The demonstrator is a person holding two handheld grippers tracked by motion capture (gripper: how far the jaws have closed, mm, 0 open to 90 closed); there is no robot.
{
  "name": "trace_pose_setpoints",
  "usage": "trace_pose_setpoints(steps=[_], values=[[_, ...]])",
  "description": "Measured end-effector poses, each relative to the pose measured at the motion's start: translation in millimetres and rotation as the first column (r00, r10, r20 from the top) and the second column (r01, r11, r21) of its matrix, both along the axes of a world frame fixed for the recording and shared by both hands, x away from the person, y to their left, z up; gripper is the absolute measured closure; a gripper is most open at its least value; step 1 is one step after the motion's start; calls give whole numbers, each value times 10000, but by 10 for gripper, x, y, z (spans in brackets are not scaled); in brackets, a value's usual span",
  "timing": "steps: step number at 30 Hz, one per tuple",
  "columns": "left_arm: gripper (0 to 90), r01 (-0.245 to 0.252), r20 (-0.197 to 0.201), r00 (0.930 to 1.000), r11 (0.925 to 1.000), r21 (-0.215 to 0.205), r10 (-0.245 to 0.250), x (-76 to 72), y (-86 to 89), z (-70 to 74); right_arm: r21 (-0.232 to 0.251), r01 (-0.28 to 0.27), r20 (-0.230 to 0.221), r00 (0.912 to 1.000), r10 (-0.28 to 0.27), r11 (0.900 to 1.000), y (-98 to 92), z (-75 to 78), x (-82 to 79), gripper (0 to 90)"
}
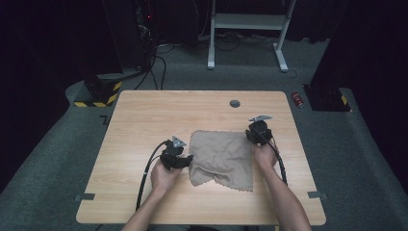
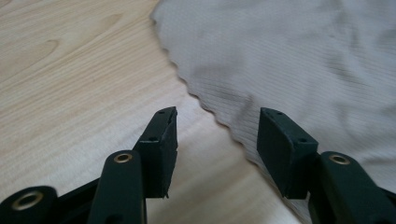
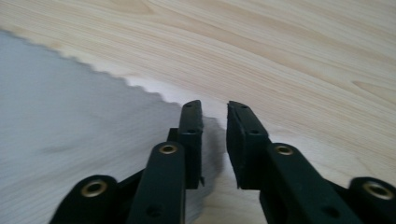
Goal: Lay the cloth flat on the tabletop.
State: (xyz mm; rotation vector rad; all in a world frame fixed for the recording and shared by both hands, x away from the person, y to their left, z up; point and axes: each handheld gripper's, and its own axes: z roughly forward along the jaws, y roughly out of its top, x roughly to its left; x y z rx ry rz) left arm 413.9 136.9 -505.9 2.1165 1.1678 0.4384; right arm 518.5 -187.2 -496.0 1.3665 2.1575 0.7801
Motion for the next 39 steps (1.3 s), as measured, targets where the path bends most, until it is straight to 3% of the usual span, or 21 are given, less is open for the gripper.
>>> trace_pose_setpoints(steps=[1,3,4,5,6,8,9,10,11,12,13,19,23,25,28,30,33,39], values=[[484,104,52,9999,9998,-173,-103,-83,10,28,134,-202,118,9997,201,9997,16,26,-58,741],[505,220,96,9997,9993,-293,-217,-193,26,64,413,-1283,303,9914,1271,9909,90,96,-347,746],[505,276,81,9996,9988,-407,-273,-243,35,80,413,-1283,303,9914,1271,9909,90,96,-347,746],[531,508,-96,9986,9955,-796,-517,-379,53,119,352,-1821,294,9830,1811,9826,130,93,-529,755],[548,508,-96,9986,9955,-796,-517,-379,53,119,352,-1821,294,9830,1811,9826,130,93,-529,755],[569,794,-186,9965,9920,-983,-816,-524,45,145,275,-2299,222,9731,2293,9728,146,64,-750,771],[593,1110,-168,9935,9896,-917,-1130,-660,-9,142,447,-2470,220,9690,2462,9680,123,43,-911,781],[601,1110,-168,9935,9896,-917,-1130,-660,-9,142,527,-2533,182,9674,2527,9659,104,34,-1002,785],[601,1265,-222,9915,9891,-754,-1285,-713,-50,127,527,-2533,182,9674,2527,9659,104,34,-1002,785],[605,1413,-245,9895,9889,-450,-1425,-766,-111,102,649,-2592,165,9658,2587,9636,83,25,-1097,785],[609,1533,-267,9878,9881,-120,-1535,-799,-182,56,756,-2818,79,9594,2821,9565,47,-9,-1299,784],[633,1547,-350,9874,9878,169,-1540,-759,-286,-46,705,-3177,-70,9477,3190,9456,-34,-106,-1656,750],[708,1742,-205,9847,9829,603,-1732,-768,-317,-42,738,-3175,-201,9473,3197,9454,-84,-171,-1771,736],[733,1808,-232,9834,9816,612,-1797,-767,-315,-39,694,-3172,-248,9472,3195,9458,-87,-184,-1783,745],[877,2026,-271,9792,9766,721,-2012,-768,-316,-33,560,-3226,-167,9459,3240,9449,-90,-186,-1801,811],[892,2090,-336,9778,9746,804,-2070,-761,-316,-25,382,-3272,-125,9446,3279,9442,-81,-184,-1804,879],[898,2163,-432,9760,9728,827,-2133,-762,-290,-15,236,-3319,-190,9430,3324,9430,-86,-173,-1799,893],[898,2110,-474,9767,9770,315,-2094,-788,-100,116,80,-3193,61,9477,3192,9476,-176,-57,-1828,897]])
